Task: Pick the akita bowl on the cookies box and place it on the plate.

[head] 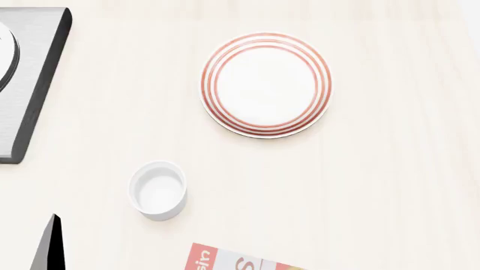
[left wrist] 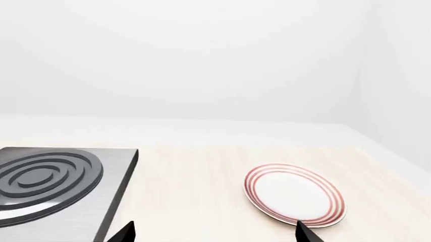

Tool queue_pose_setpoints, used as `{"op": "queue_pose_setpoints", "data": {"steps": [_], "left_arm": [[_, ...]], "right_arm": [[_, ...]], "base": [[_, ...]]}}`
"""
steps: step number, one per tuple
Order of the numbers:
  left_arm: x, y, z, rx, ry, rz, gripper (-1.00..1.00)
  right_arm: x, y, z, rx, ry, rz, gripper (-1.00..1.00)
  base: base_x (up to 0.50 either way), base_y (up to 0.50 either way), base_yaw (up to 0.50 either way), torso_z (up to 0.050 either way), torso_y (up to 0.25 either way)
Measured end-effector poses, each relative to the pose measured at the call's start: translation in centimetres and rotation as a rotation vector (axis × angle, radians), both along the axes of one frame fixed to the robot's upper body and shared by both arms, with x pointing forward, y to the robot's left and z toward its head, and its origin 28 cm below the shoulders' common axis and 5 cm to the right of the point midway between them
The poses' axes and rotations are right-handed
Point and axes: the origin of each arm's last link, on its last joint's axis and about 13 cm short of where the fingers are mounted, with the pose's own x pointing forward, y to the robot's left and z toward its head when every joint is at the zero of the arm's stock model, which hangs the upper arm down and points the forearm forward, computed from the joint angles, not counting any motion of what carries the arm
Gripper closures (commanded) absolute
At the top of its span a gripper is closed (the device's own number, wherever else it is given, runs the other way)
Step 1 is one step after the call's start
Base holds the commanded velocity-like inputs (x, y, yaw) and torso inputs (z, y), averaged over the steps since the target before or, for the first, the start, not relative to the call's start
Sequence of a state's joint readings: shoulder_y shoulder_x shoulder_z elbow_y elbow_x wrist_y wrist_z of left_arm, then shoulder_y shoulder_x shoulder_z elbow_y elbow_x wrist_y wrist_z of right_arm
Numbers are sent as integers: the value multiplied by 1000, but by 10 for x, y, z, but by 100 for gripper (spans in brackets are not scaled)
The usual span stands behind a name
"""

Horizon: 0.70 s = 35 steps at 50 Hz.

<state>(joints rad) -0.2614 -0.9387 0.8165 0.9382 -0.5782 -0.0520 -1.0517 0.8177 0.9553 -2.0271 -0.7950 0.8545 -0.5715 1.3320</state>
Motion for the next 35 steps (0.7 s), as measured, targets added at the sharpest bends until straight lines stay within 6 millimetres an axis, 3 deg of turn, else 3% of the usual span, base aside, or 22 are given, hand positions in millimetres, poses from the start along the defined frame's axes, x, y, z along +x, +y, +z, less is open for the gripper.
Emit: {"op": "queue_pose_setpoints", "data": {"steps": [4,5,35], "left_arm": [[0,0,0,0,0,1,-100],[0,0,0,0,0,1,-100],[0,-1,-1,2,2,-1,-100]], "right_arm": [[0,1,-2,4,2,1,-100],[1,1,-2,5,2,1,100],[0,0,-4,18,0,-8,100]], "base": [[0,0,0,0,0],[0,0,0,0,0],[0,0,0,0,0]]}}
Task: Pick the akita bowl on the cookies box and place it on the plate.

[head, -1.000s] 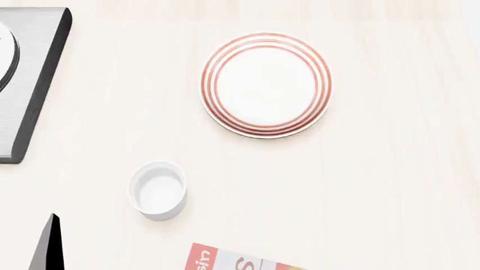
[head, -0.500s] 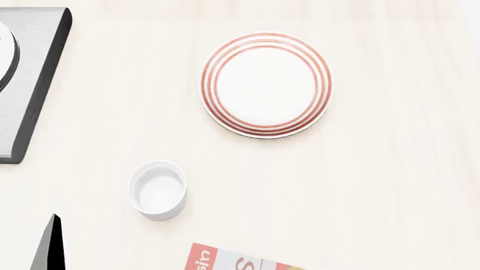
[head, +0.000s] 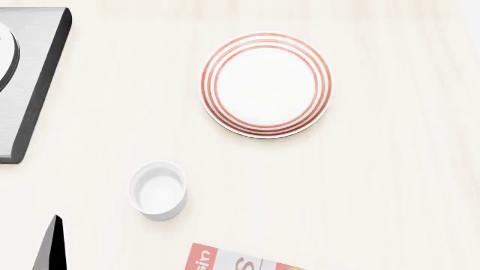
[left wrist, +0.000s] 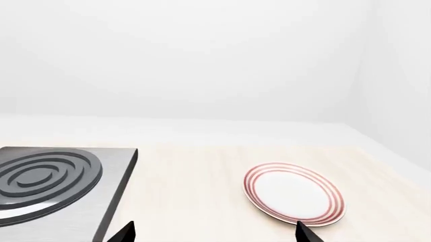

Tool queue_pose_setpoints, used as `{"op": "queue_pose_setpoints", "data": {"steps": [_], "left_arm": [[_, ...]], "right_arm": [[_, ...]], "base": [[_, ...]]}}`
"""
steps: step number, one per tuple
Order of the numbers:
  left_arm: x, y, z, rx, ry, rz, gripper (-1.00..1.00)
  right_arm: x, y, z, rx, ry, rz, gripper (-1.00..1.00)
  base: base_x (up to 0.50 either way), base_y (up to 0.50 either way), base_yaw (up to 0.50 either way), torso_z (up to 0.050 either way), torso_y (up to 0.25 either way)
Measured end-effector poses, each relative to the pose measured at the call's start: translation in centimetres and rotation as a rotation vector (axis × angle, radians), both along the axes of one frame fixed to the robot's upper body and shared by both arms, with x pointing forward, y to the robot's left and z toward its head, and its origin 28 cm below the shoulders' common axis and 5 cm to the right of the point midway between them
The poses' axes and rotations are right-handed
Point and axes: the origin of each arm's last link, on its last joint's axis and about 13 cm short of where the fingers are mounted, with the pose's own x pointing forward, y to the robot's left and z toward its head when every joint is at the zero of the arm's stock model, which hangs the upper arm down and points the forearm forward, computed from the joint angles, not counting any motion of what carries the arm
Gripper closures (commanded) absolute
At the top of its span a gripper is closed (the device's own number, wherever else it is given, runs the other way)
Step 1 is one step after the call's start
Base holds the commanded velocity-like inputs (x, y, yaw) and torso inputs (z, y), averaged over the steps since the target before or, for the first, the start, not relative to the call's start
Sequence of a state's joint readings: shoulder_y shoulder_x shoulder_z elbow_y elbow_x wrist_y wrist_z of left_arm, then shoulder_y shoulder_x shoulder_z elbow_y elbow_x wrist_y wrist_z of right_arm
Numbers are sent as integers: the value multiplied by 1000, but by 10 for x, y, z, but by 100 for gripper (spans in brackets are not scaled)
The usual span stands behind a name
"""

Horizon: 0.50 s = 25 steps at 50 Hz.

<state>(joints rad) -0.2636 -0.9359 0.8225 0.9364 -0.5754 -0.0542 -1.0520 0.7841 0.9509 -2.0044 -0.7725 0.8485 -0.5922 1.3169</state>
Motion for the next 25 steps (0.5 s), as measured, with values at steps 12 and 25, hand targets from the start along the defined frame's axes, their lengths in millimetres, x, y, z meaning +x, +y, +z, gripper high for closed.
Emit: {"op": "queue_pose_setpoints", "data": {"steps": [12,25], "left_arm": [[0,0,0,0,1,-1,-100],[0,0,1,-1,2,0,-100]], "right_arm": [[0,3,9,1,-11,16,100],[2,4,29,31,-59,31,100]], "base": [[0,0,0,0,0],[0,0,0,0,0]]}}
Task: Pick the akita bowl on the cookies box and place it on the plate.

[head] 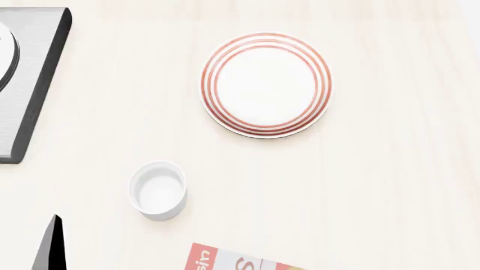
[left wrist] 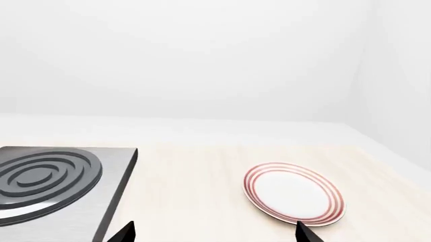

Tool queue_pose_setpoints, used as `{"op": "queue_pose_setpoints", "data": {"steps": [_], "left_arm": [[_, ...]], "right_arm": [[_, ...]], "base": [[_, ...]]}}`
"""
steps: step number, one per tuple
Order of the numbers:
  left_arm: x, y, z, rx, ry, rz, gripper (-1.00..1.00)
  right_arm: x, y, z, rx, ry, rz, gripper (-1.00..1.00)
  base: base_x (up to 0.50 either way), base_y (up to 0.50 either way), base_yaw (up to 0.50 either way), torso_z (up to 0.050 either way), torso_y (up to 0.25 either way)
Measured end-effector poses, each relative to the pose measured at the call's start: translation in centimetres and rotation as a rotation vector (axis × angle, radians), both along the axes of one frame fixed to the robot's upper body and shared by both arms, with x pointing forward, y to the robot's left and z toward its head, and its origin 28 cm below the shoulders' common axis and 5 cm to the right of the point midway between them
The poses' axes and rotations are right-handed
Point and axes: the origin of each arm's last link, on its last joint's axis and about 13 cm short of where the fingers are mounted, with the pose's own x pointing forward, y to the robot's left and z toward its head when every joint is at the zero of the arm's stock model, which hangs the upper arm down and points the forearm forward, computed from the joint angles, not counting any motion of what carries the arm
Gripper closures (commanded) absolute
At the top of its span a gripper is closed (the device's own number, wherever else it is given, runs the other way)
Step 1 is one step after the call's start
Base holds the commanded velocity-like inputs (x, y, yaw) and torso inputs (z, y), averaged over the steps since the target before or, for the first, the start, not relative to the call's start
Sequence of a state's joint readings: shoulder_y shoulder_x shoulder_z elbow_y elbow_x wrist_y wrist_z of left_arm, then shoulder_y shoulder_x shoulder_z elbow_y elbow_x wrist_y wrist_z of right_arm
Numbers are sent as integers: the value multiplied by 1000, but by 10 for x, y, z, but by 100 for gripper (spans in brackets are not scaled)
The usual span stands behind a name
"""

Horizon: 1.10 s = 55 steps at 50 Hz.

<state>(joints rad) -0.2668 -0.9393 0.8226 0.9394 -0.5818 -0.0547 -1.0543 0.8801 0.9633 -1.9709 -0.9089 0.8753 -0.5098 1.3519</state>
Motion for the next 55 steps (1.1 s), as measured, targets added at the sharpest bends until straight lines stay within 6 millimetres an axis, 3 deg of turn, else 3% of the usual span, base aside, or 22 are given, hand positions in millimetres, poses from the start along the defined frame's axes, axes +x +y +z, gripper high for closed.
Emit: {"op": "queue_pose_setpoints", "data": {"steps": [12,32,55], "left_arm": [[0,0,0,1,1,0,-100],[1,1,-1,0,4,3,-100],[3,1,-1,-6,11,3,-100]], "right_arm": [[9,-7,10,33,-21,-26,100],[47,-25,31,44,-61,-96,100],[117,-38,56,92,-126,-152,100]], "base": [[0,0,0,0,0],[0,0,0,0,0],[0,0,0,0,0]]}}
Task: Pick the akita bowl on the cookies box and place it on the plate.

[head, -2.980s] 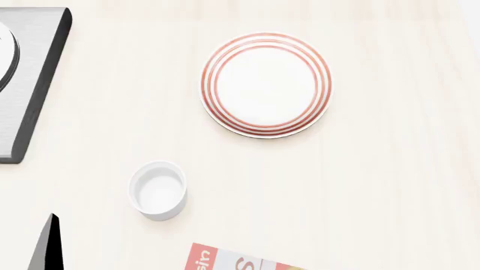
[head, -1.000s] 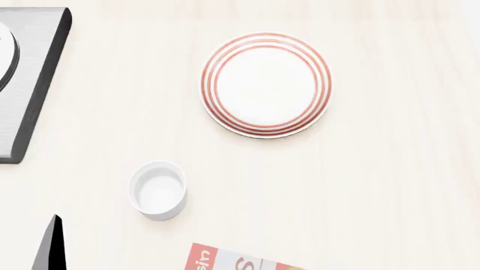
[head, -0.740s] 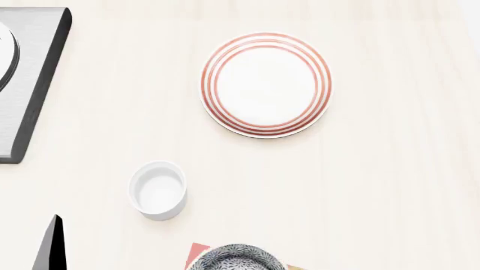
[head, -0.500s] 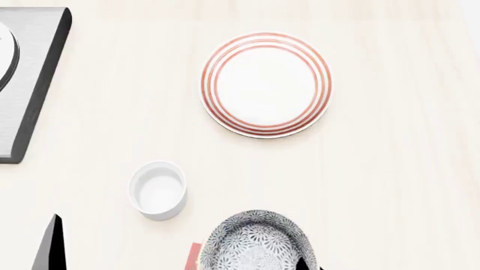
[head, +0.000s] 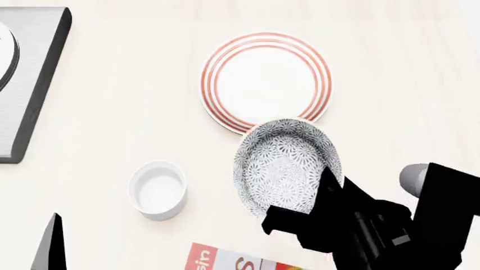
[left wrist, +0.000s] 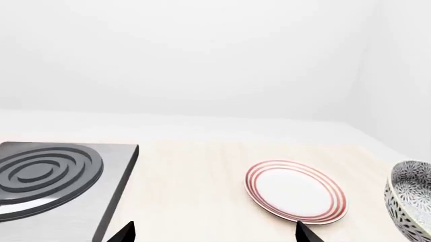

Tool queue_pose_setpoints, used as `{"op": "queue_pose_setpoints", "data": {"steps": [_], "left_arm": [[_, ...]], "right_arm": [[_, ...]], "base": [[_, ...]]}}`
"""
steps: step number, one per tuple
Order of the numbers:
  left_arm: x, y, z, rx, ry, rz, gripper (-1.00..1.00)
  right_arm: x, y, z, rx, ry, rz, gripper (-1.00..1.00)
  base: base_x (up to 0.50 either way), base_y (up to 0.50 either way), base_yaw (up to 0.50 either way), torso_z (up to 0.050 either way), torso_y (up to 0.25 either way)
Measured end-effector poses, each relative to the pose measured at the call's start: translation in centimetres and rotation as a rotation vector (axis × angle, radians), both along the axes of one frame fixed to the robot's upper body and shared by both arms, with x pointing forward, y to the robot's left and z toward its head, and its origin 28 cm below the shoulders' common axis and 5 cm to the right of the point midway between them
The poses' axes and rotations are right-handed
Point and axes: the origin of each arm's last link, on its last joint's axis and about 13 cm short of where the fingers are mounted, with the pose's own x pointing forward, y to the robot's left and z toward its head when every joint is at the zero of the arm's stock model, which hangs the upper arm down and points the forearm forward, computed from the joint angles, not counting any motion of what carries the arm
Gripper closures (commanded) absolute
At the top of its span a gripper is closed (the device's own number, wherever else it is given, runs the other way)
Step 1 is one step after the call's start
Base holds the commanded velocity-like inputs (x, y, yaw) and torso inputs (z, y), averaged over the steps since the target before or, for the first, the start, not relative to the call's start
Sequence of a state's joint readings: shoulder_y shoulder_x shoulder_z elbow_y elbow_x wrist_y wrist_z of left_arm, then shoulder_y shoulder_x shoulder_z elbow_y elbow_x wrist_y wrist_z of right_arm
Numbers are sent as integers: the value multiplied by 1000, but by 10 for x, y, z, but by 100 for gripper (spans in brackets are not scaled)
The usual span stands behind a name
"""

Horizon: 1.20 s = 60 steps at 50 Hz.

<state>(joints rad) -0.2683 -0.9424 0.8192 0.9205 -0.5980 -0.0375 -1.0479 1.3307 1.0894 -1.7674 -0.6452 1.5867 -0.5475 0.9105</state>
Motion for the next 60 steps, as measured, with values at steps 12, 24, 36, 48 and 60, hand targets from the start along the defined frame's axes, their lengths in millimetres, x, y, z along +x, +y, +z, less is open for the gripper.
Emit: {"op": "queue_pose_setpoints", "data": {"steps": [12,24,36,48,60], "left_arm": [[1,0,-1,-3,6,-2,-100],[2,1,-1,-10,9,-5,-100],[2,2,0,-23,11,-7,-100],[2,2,0,-30,13,-10,-100],[2,2,0,-34,14,-12,-100]], "right_arm": [[48,1,7,54,-5,-6,100],[99,11,20,103,-6,-16,100],[144,26,30,166,2,-22,100],[174,39,36,229,23,-28,100],[201,51,42,207,50,-78,100]], "base": [[0,0,0,0,0],[0,0,0,0,0],[0,0,0,0,1],[0,0,0,0,0],[0,0,0,0,1]]}}
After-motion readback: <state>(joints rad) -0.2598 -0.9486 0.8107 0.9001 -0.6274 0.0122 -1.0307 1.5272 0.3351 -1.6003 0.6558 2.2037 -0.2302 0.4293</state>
